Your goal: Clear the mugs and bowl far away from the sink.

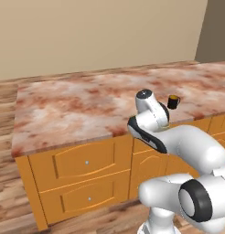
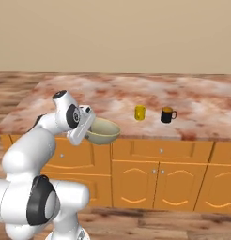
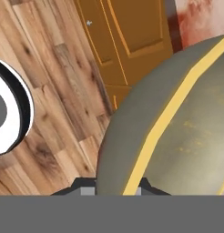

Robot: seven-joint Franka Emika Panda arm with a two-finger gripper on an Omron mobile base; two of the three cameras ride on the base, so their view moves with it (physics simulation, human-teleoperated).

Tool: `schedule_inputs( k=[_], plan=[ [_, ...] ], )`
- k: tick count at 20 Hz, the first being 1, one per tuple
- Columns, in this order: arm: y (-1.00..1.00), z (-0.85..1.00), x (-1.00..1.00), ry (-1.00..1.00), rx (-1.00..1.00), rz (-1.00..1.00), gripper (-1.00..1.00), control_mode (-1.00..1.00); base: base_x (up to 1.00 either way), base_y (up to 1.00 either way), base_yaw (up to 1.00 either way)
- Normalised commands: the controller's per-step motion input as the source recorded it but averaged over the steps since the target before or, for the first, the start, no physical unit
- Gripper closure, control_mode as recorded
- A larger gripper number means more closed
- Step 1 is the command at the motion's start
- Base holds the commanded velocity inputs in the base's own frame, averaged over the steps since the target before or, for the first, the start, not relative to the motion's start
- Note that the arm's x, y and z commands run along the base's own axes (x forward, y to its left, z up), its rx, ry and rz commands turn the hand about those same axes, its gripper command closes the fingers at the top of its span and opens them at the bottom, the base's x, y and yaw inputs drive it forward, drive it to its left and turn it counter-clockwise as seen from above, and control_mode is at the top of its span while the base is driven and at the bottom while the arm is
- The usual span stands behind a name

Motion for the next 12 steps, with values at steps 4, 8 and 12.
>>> schedule_inputs(
  k=[4, 8, 12],
  plan=[
    [0.00, 0.00, 0.00, 0.00, 0.00, 0.00, 1.00, 1.00, 0.06, 0.04, 0.13],
    [0.00, 0.00, 0.00, 0.00, 0.00, 0.00, 1.00, 1.00, 0.39, 0.00, 0.10],
    [0.00, 0.00, 0.00, 0.00, 0.00, 0.00, 1.00, 1.00, 0.57, 0.00, 0.11]
  ],
)
